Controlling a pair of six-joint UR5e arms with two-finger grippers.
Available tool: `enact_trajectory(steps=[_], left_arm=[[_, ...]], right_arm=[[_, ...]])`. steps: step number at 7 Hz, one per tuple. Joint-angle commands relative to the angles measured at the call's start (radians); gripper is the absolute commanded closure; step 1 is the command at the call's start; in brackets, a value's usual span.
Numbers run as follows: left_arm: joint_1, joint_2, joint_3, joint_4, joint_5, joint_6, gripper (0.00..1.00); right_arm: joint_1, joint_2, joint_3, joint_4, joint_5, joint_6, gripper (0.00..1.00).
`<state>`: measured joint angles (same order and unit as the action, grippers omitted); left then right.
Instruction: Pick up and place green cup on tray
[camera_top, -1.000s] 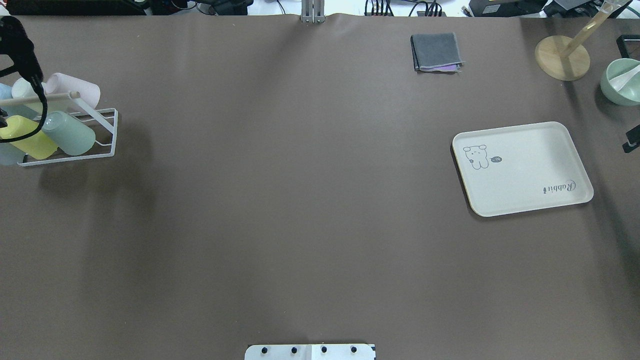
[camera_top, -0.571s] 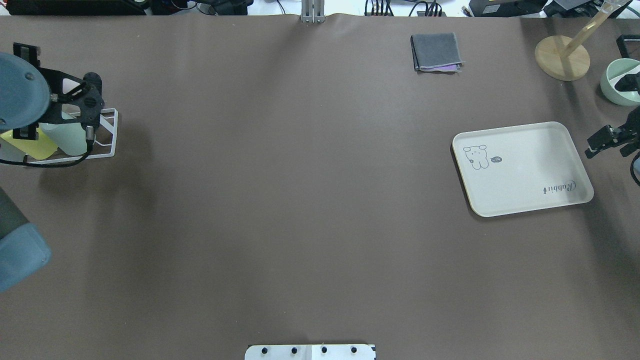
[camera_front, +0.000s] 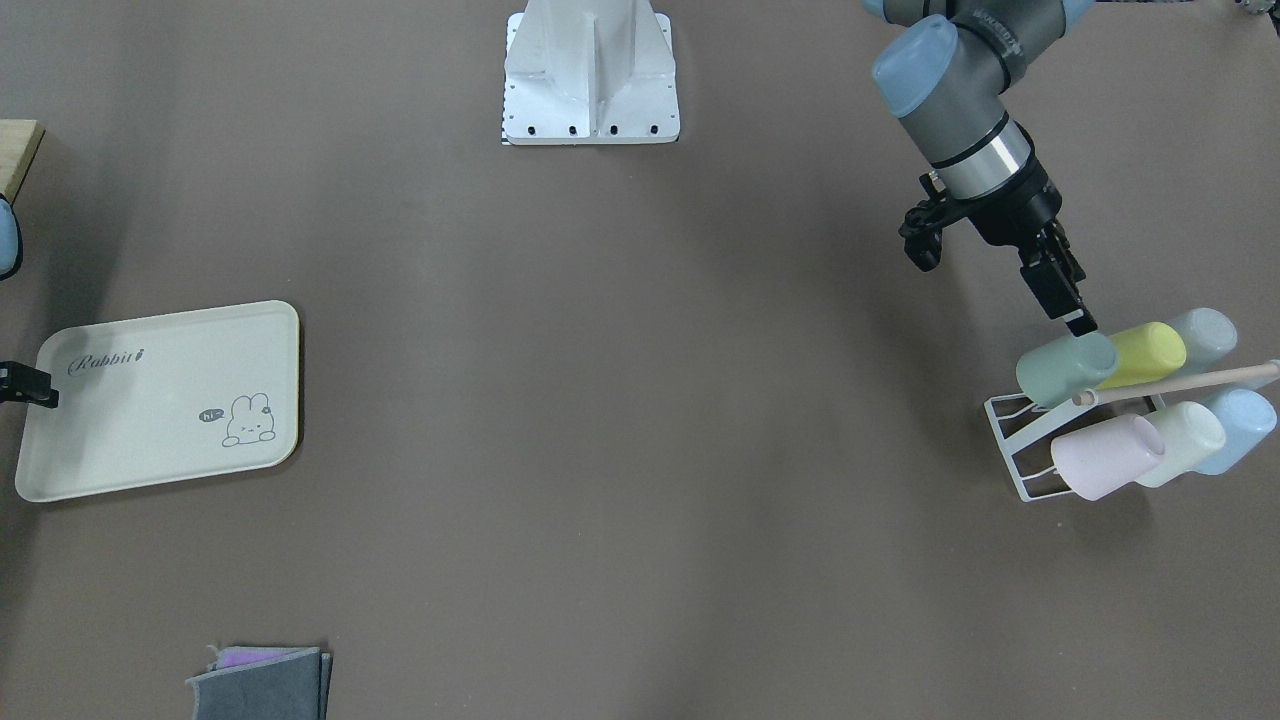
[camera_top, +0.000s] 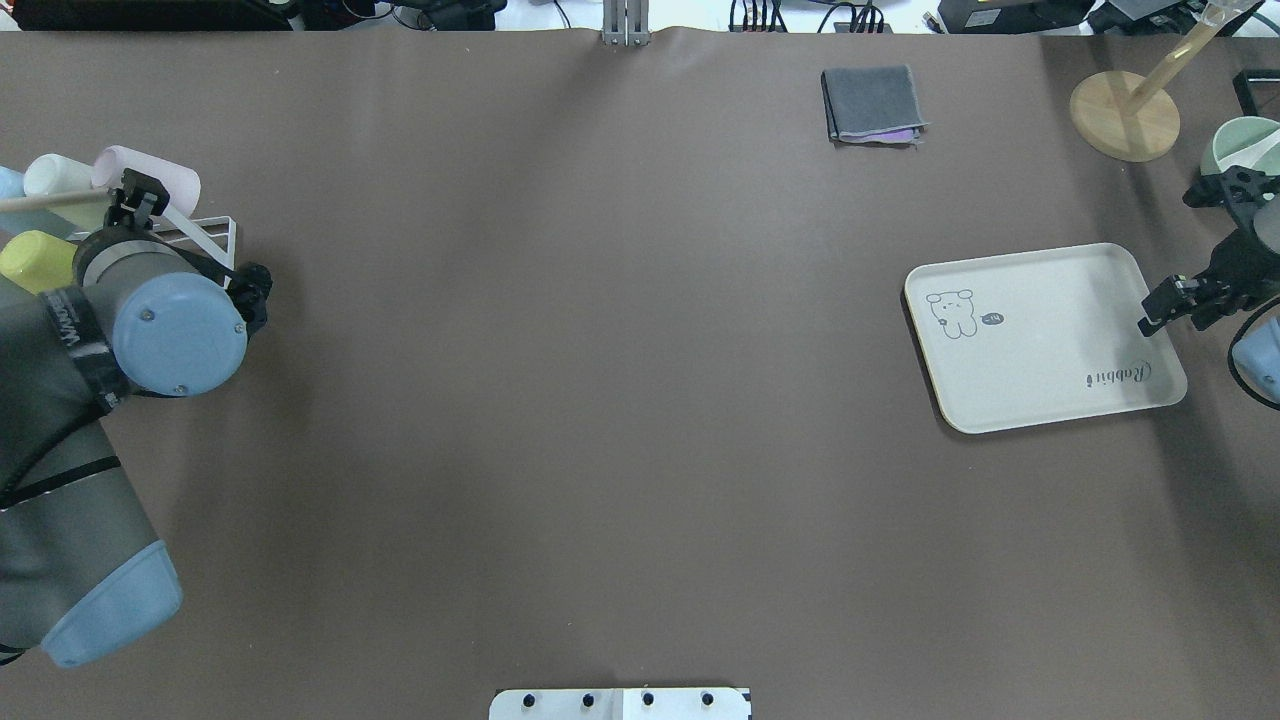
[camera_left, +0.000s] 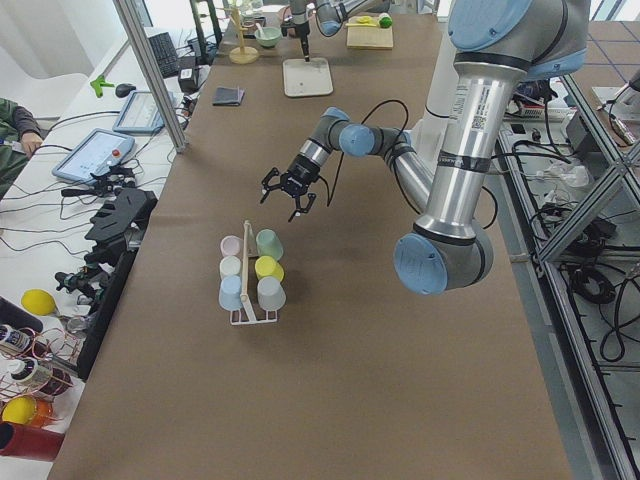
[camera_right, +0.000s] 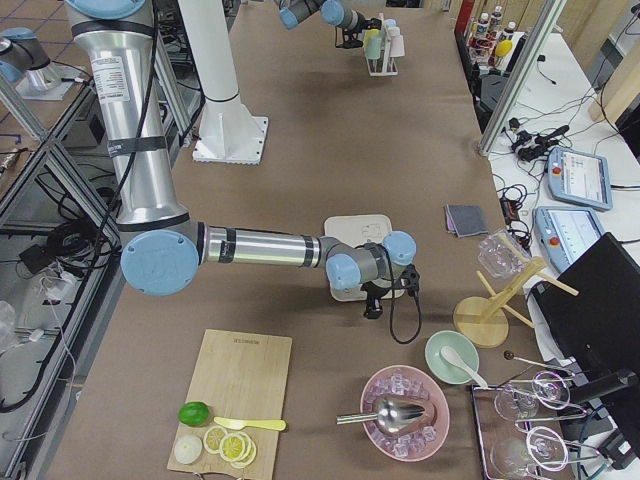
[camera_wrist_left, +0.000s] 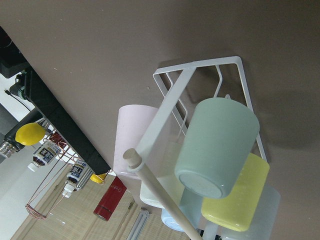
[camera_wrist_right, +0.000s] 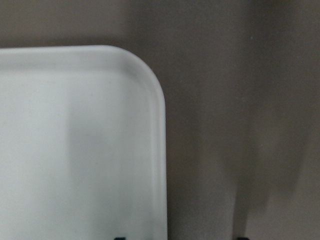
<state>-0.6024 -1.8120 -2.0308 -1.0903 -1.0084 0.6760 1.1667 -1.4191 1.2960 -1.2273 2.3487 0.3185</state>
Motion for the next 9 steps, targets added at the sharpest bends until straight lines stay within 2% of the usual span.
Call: enact_trajectory(steps=[1,2,5,7,9], left_arm=[[0.061,0.000,0.052,0.087,0.089,0.025,0.02],[0.076,-0.006,0.099,0.090,0.117,0.027,0.03],[0.118,-0.013,0.171,0.087,0.125,0.027,0.03],[0.121,-0.041,0.223,0.083,0.166,0.028,0.03],[0.121,-0.047,0.253,0.079,0.195,0.028,0.03]], right_arm=[[-0.002,-0.001,-0.001,0.002,0.018,-0.001,0.85],[-0.002,-0.001,-0.004,0.002,0.023,-0.001,1.00],[0.010,-0.003,0.041,0.003,0.098,-0.001,1.00],[0.019,-0.023,0.190,-0.009,0.176,0.069,1.00],[-0.086,-0.020,0.361,-0.006,0.178,0.354,1.00]])
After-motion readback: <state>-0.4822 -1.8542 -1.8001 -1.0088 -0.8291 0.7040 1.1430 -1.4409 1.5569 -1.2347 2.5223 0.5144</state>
